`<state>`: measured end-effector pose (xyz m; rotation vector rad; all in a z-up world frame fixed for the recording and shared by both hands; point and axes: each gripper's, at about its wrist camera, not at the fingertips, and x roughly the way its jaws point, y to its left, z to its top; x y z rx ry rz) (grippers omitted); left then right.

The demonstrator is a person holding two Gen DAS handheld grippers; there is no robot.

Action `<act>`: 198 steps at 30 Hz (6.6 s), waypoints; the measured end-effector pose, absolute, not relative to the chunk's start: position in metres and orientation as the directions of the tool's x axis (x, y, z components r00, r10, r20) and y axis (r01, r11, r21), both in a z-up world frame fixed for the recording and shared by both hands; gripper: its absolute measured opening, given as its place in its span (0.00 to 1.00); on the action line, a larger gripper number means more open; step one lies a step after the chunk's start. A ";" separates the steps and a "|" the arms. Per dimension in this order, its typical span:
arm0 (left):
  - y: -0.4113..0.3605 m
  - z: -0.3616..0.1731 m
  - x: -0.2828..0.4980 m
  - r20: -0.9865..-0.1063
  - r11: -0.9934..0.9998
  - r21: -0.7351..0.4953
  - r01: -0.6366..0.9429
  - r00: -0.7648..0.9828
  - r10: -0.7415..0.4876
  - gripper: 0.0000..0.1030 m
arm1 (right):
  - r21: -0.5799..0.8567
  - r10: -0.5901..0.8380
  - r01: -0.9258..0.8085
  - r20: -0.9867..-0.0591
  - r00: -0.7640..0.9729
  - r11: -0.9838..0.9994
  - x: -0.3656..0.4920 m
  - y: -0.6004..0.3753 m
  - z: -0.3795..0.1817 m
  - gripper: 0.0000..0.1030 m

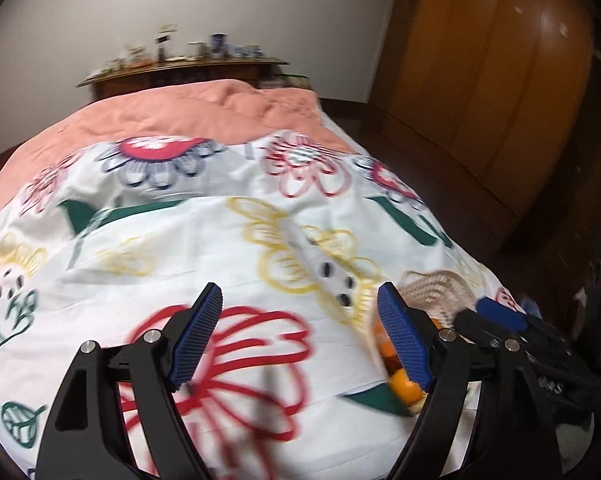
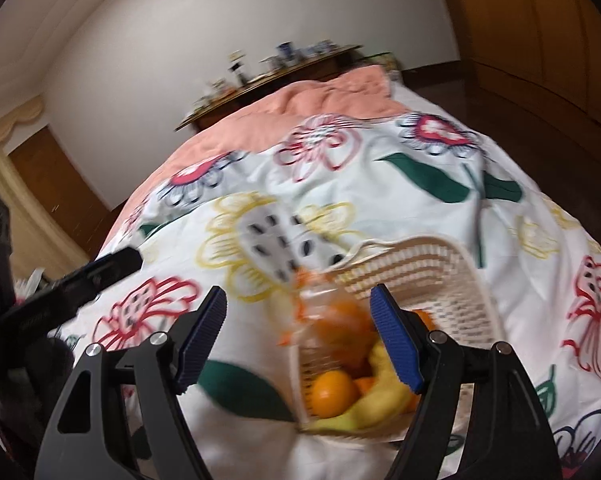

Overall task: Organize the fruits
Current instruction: 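Move both open tools back to the remaining fruit and grasp the red tomato with the right tool, then carry the red tomato into the basket with the right tool while the left tool grasps a yellow-green fruit, then carry the yellow-green fruit into the basket and open the left tool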

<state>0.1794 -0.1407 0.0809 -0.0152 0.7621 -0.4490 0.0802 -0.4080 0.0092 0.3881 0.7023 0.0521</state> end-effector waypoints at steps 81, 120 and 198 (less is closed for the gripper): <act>-0.046 0.028 0.135 -0.756 0.902 -0.256 0.347 0.510 -0.411 0.59 | 0.291 0.389 -0.260 -0.739 0.550 0.921 0.095 -0.283 0.013 0.30; -0.104 0.043 0.124 -0.763 0.868 -0.167 0.468 0.495 -0.415 0.30 | 0.338 0.119 0.188 -0.710 0.694 0.922 0.071 -0.450 0.002 0.30; -0.260 0.069 0.137 -0.770 0.707 -0.043 0.706 0.427 -0.474 0.30 | 0.436 0.054 0.359 -0.694 0.718 0.825 0.043 -0.515 -0.035 0.32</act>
